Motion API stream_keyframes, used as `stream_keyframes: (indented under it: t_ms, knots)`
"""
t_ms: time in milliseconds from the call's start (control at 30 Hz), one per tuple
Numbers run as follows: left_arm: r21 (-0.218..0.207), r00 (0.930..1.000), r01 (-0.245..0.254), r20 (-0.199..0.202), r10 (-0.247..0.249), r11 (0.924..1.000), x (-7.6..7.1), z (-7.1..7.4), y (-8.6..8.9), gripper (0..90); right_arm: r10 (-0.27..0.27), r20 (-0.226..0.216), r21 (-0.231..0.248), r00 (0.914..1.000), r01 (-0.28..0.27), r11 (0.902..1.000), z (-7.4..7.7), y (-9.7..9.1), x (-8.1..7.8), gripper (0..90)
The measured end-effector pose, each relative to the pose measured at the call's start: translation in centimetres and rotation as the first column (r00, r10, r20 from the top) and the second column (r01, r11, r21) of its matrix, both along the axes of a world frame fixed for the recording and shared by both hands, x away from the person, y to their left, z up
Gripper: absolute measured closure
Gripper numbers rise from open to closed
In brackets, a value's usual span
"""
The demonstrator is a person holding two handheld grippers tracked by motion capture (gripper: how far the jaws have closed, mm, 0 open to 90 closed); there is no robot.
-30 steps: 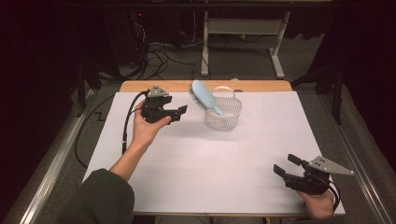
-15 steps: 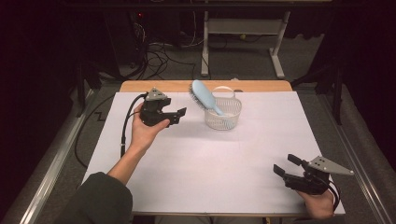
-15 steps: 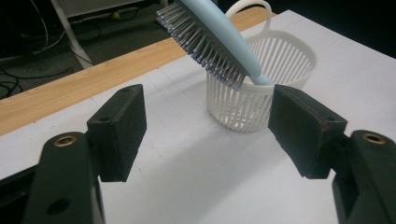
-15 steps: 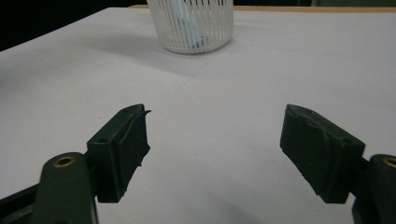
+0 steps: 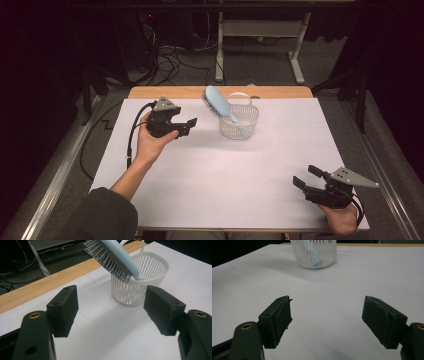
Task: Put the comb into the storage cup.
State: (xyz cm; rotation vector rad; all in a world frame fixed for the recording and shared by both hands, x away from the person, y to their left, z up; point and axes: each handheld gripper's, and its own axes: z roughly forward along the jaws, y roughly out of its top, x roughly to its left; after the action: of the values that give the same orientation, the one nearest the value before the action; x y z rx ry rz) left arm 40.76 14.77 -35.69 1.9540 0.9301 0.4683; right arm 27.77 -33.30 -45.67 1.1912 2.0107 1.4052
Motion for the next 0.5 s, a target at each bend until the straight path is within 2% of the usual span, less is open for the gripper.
stream_keyframes:
  t_ms: [500]
  knots:
    - [-0.01, 1.0, -0.004, 0.007, 0.004, 0.9999, -0.74, -0.28, 0.93, 28.8, 0.0, 0.001, -0.001, 1.0, 0.0, 1.0, 0.0, 0.01, 0.0, 23.7]
